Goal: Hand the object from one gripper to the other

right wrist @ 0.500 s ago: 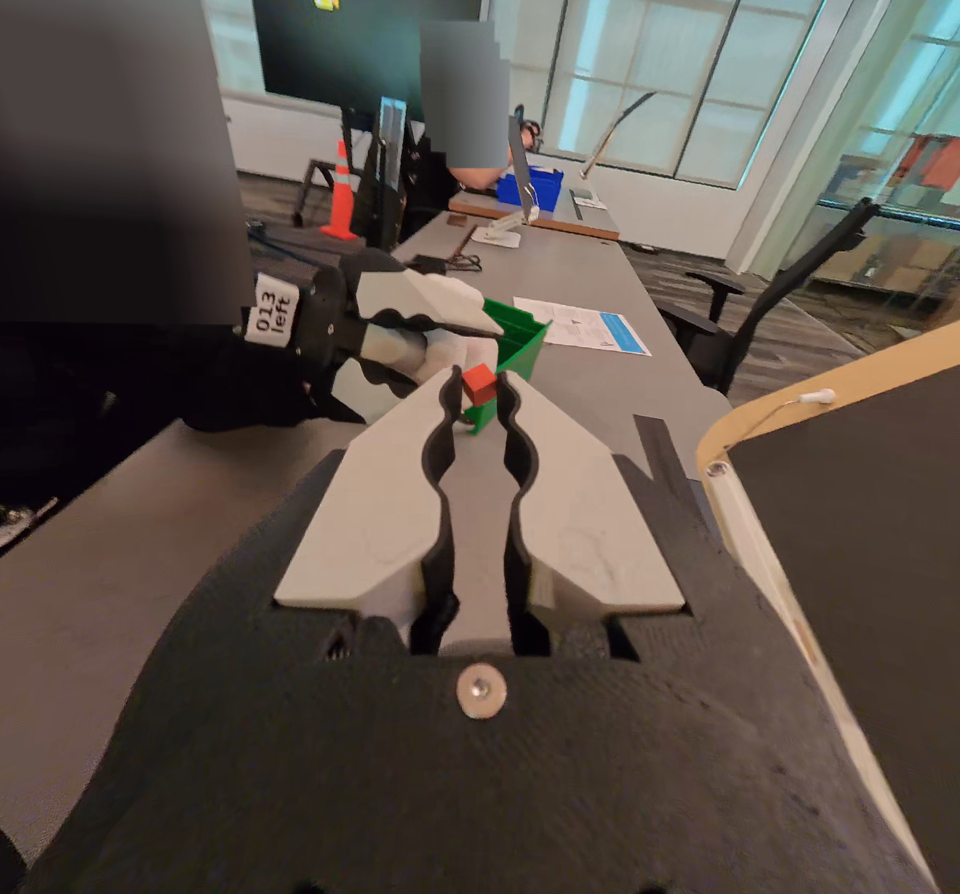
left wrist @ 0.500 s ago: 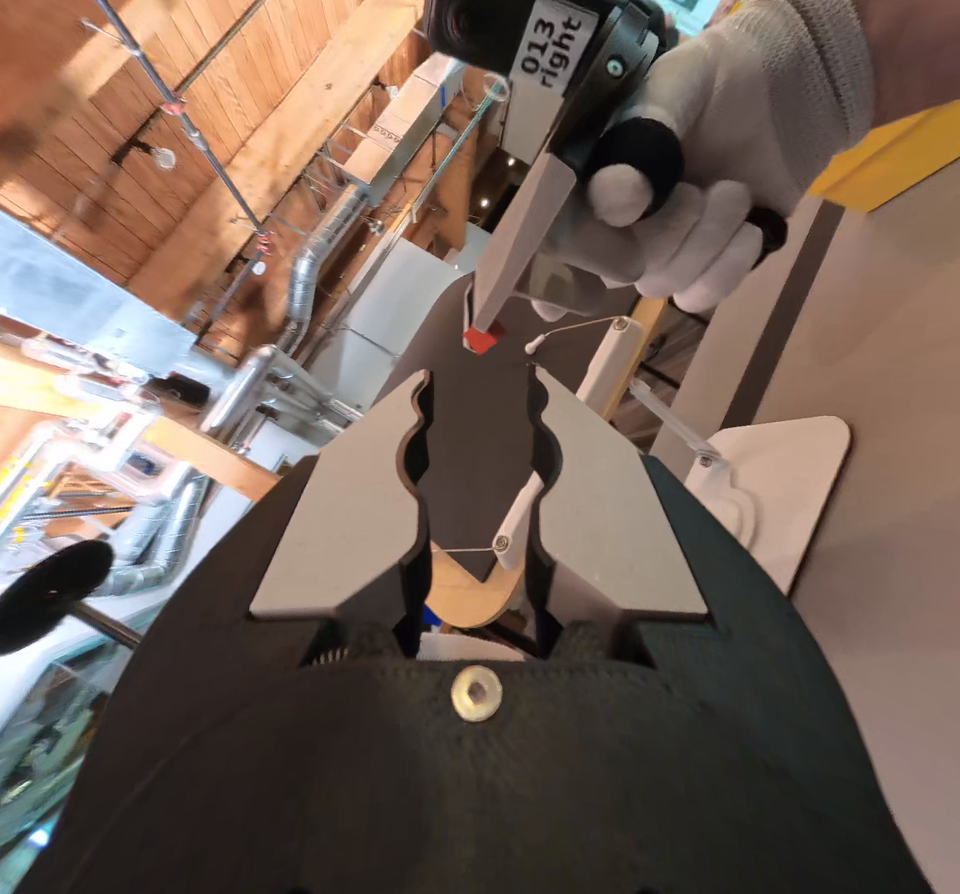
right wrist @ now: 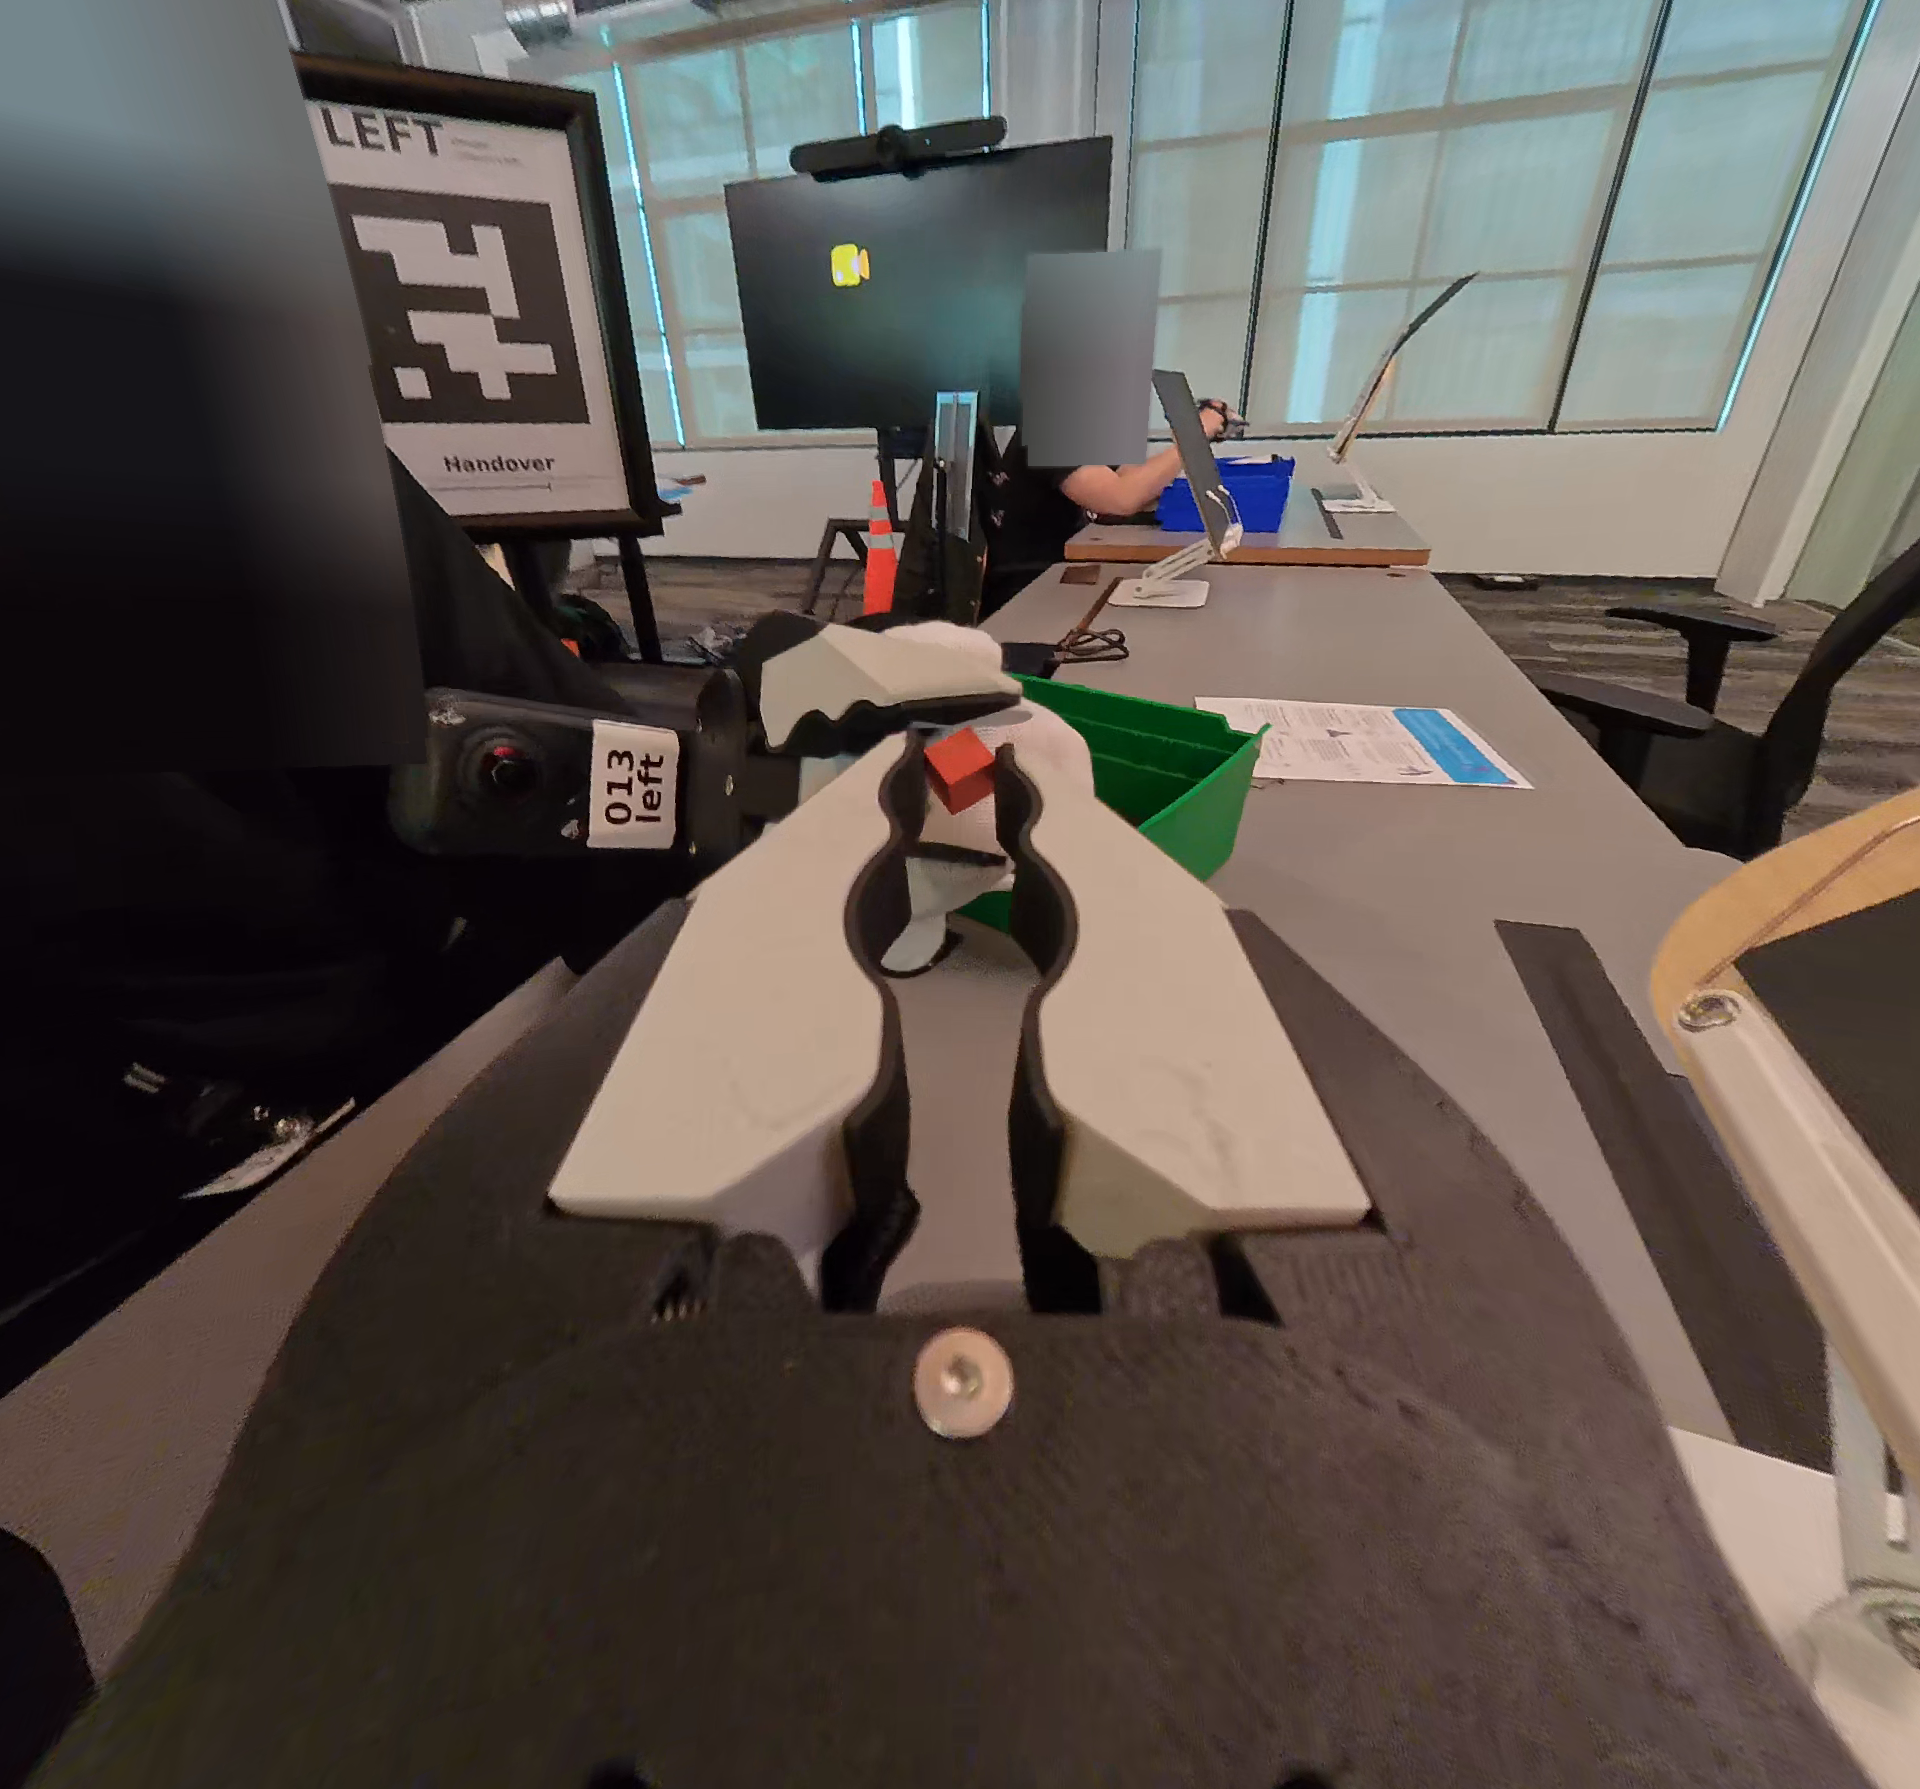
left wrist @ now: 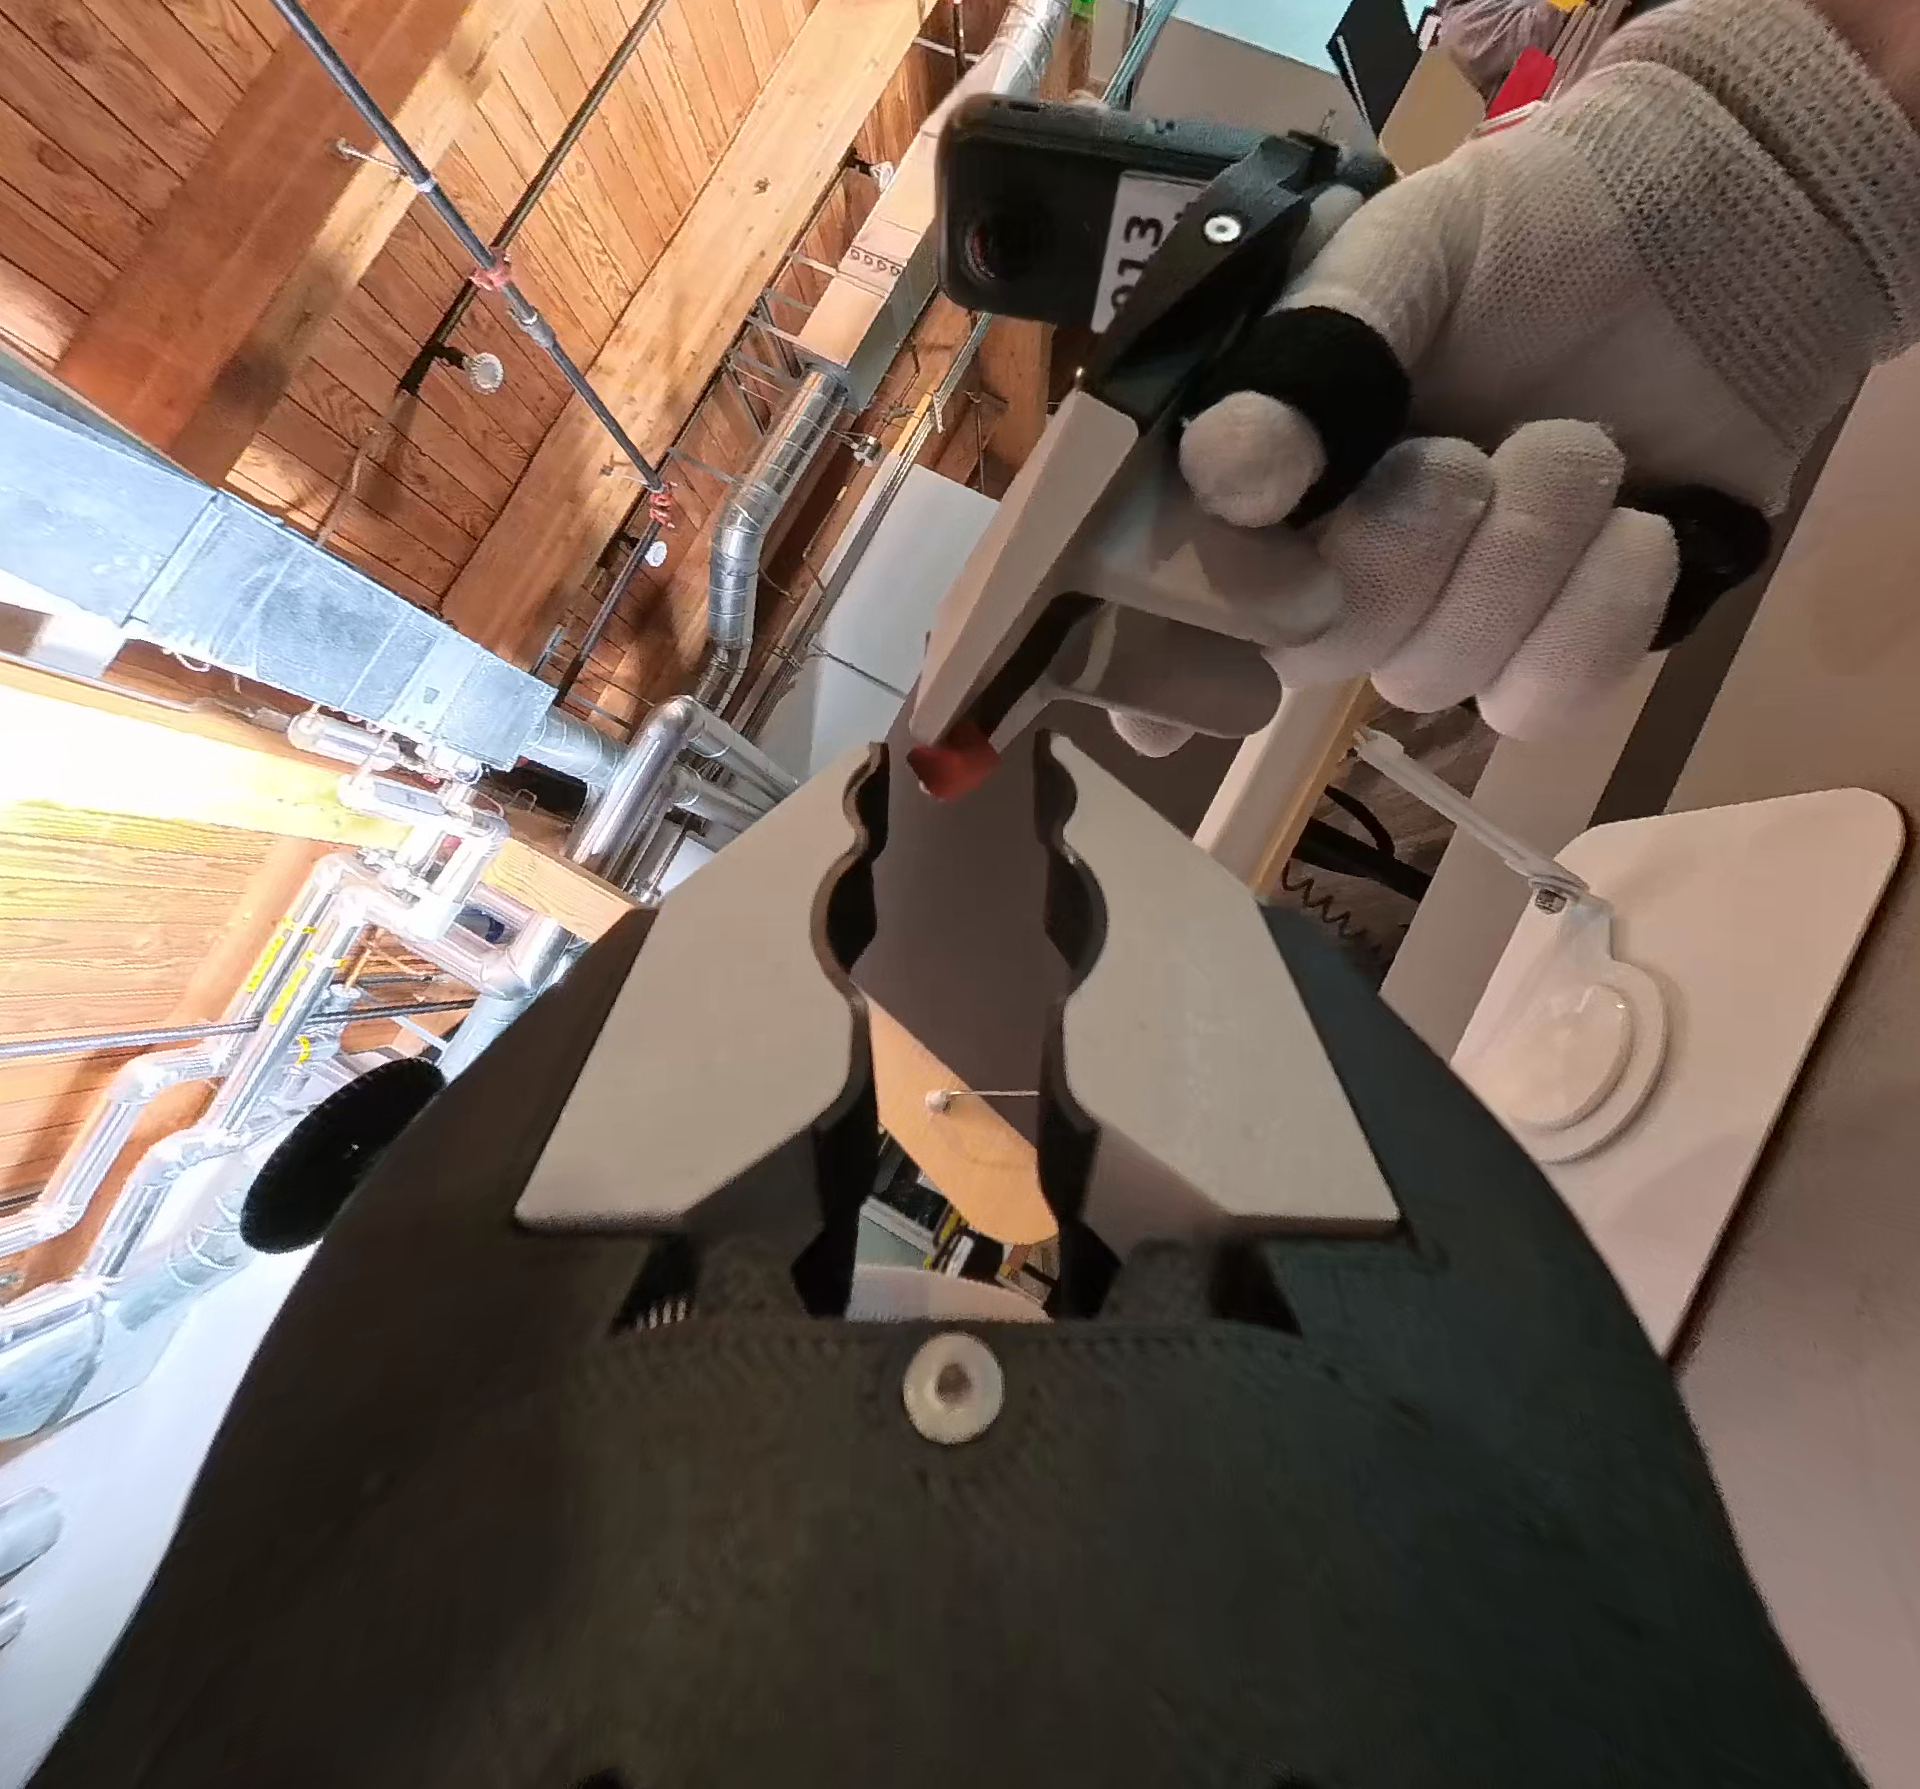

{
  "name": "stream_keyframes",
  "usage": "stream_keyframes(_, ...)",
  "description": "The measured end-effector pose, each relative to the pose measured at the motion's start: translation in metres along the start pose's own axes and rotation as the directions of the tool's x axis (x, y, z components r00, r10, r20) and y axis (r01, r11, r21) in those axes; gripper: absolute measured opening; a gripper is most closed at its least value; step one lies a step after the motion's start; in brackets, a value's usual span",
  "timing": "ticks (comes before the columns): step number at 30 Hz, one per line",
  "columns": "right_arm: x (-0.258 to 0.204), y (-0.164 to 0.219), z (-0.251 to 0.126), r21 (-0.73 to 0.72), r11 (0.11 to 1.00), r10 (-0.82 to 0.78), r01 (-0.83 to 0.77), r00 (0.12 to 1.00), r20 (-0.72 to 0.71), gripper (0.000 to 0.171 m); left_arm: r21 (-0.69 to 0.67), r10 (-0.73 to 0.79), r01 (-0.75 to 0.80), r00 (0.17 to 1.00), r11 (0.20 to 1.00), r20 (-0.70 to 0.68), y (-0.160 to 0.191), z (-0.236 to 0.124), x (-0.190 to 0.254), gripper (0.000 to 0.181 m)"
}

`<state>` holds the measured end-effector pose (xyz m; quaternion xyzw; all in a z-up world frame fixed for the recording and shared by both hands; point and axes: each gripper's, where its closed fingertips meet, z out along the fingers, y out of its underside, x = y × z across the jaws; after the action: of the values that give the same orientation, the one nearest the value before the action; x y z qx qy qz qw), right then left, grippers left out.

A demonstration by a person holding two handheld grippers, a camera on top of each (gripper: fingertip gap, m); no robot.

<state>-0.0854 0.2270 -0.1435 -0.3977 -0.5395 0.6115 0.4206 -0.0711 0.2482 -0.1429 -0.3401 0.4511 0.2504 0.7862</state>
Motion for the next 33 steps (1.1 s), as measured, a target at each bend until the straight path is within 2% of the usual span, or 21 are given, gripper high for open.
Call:
stream_keyframes(8, 0.0056, -0.0007, -0.0051, 0.058, 0.996, 0.060, -0.061, 0.998, 0.022, 0.010, 0.003, 0.013, -0.013, 1.000, 1.000, 0.019, -0.0009, -0.0004, 0.0012, 0.019)
stream_keyframes(33, 0.0057, 0.0010, -0.0073, 0.054, 0.996, 0.069, -0.070, 0.997, 0.027, 0.011, 0.003, 0.017, -0.017, 1.000, 1.000, 0.003, -0.0045, 0.0007, 0.0070, 0.013)
